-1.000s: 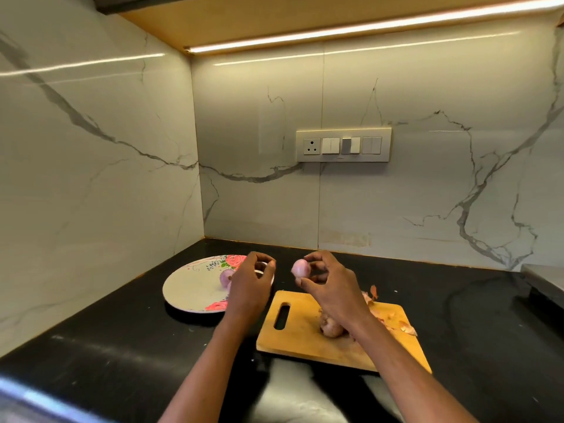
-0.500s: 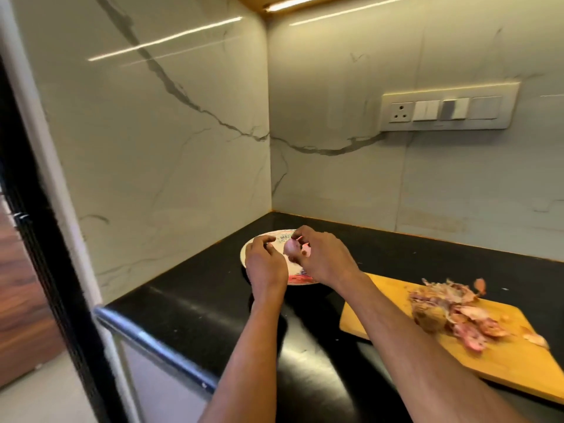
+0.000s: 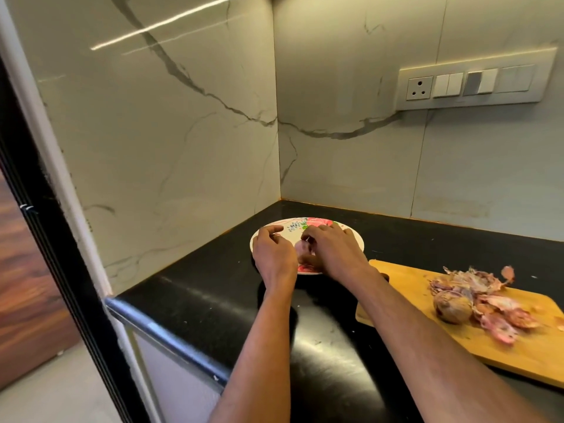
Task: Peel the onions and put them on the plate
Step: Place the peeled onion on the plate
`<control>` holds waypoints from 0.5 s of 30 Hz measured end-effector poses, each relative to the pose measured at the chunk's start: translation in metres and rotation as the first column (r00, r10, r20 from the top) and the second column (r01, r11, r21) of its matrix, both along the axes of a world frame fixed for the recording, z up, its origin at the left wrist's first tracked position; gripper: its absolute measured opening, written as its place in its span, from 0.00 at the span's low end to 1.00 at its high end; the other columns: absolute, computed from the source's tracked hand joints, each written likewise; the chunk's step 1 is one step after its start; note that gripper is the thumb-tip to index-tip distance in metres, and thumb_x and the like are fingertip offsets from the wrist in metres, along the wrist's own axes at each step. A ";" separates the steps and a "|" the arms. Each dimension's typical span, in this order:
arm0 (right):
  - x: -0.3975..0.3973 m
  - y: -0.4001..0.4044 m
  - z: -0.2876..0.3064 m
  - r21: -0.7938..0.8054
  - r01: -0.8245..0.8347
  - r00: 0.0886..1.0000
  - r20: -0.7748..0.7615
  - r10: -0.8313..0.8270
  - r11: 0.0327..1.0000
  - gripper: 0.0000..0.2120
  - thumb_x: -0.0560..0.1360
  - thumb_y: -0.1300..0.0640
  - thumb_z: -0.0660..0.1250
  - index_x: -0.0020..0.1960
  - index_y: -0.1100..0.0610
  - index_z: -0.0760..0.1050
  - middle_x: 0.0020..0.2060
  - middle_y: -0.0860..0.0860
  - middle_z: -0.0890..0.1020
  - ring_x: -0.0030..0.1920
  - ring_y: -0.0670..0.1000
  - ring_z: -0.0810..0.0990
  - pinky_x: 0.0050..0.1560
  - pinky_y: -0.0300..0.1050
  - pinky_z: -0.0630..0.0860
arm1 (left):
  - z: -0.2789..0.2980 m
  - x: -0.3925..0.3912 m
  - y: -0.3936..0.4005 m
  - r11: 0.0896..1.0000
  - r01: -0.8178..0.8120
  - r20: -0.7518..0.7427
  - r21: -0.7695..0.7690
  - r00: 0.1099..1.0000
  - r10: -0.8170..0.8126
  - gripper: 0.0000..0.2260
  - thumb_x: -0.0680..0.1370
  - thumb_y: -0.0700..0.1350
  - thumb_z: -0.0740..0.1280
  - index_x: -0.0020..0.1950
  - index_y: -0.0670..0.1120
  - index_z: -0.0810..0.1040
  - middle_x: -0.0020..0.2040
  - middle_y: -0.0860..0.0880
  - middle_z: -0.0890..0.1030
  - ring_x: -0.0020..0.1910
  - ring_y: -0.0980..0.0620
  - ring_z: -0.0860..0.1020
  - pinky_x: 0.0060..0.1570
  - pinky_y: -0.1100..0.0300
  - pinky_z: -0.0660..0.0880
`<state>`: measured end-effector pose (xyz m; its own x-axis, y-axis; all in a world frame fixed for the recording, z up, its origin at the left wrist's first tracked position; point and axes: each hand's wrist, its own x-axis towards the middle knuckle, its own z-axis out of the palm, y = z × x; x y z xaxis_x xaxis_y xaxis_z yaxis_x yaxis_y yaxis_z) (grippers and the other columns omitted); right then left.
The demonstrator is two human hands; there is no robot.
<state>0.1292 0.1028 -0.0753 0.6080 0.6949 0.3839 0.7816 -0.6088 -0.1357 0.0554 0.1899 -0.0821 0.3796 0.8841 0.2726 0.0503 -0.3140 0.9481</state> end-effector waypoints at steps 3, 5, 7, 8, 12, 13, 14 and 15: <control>-0.002 -0.005 0.001 0.069 -0.012 0.999 -0.048 0.016 0.998 0.22 0.77 0.44 0.69 0.69 0.47 0.71 0.67 0.50 0.77 0.68 0.54 0.72 0.70 0.56 0.66 | -0.001 0.001 -0.001 0.999 0.036 -0.010 0.023 0.999 -0.035 0.13 0.83 0.37 0.58 0.62 0.47 0.78 0.63 0.49 0.78 0.60 0.55 0.74 0.38 0.74 0.67; -0.002 -0.013 0.003 0.144 -0.010 0.998 -0.055 0.018 0.990 0.17 0.80 0.47 0.66 0.68 0.47 0.73 0.66 0.49 0.78 0.66 0.53 0.74 0.68 0.55 0.68 | -0.002 0.002 -0.005 0.995 0.085 -0.024 0.048 0.996 -0.084 0.12 0.83 0.37 0.59 0.61 0.46 0.79 0.62 0.49 0.80 0.60 0.54 0.75 0.40 0.73 0.67; -0.004 -0.021 0.003 0.183 0.000 0.998 -0.056 0.011 0.983 0.15 0.80 0.48 0.66 0.66 0.47 0.74 0.65 0.47 0.79 0.65 0.52 0.75 0.65 0.54 0.70 | -0.002 0.000 -0.008 0.989 0.125 -0.042 0.072 0.992 -0.122 0.12 0.82 0.37 0.60 0.61 0.45 0.79 0.61 0.49 0.81 0.57 0.57 0.75 0.39 0.75 0.68; -0.005 -0.024 0.002 0.181 0.007 0.998 -0.058 0.004 0.984 0.14 0.80 0.47 0.66 0.65 0.46 0.74 0.64 0.47 0.79 0.64 0.51 0.75 0.64 0.54 0.70 | -0.001 -0.001 -0.009 0.986 0.141 -0.043 0.086 0.990 -0.138 0.12 0.82 0.37 0.61 0.62 0.45 0.80 0.61 0.49 0.81 0.57 0.57 0.75 0.42 0.74 0.69; -0.011 -0.040 0.005 0.205 0.029 0.996 -0.083 -0.013 0.978 0.15 0.79 0.48 0.67 0.65 0.47 0.75 0.64 0.47 0.79 0.63 0.51 0.76 0.66 0.56 0.71 | -0.002 -0.006 -0.015 0.972 0.194 -0.047 0.132 0.981 -0.190 0.11 0.82 0.38 0.62 0.63 0.45 0.79 0.62 0.48 0.80 0.61 0.51 0.77 0.53 0.62 0.77; -0.013 -0.043 0.007 0.232 0.032 0.996 -0.086 -0.013 0.972 0.15 0.79 0.48 0.68 0.65 0.47 0.75 0.63 0.47 0.79 0.62 0.50 0.77 0.66 0.55 0.71 | -0.002 -0.008 -0.016 0.970 0.197 -0.053 0.142 0.980 -0.191 0.12 0.83 0.38 0.62 0.63 0.44 0.79 0.62 0.48 0.80 0.61 0.51 0.77 0.51 0.63 0.77; -0.016 -0.048 0.010 0.258 0.038 0.996 -0.089 -0.015 0.965 0.16 0.78 0.48 0.68 0.65 0.47 0.75 0.62 0.47 0.79 0.61 0.50 0.77 0.65 0.55 0.71 | -0.001 -0.009 -0.017 0.967 0.203 -0.054 0.157 0.979 -0.196 0.12 0.83 0.39 0.62 0.64 0.44 0.78 0.62 0.48 0.80 0.61 0.51 0.77 0.52 0.63 0.76; -0.019 -0.053 0.013 0.280 0.039 0.995 -0.096 -0.013 0.959 0.16 0.78 0.49 0.69 0.65 0.47 0.75 0.61 0.46 0.80 0.60 0.49 0.78 0.65 0.55 0.72 | -0.001 -0.009 -0.018 0.963 0.209 -0.050 0.173 0.978 -0.203 0.11 0.83 0.39 0.62 0.64 0.45 0.78 0.62 0.48 0.80 0.60 0.52 0.77 0.55 0.60 0.77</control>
<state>0.1104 0.0493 -0.0625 0.6665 0.5503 0.5030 0.7419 -0.5557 -0.3752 0.0467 0.1716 -0.0833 0.5593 0.7251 0.4018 -0.0039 -0.4824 0.8759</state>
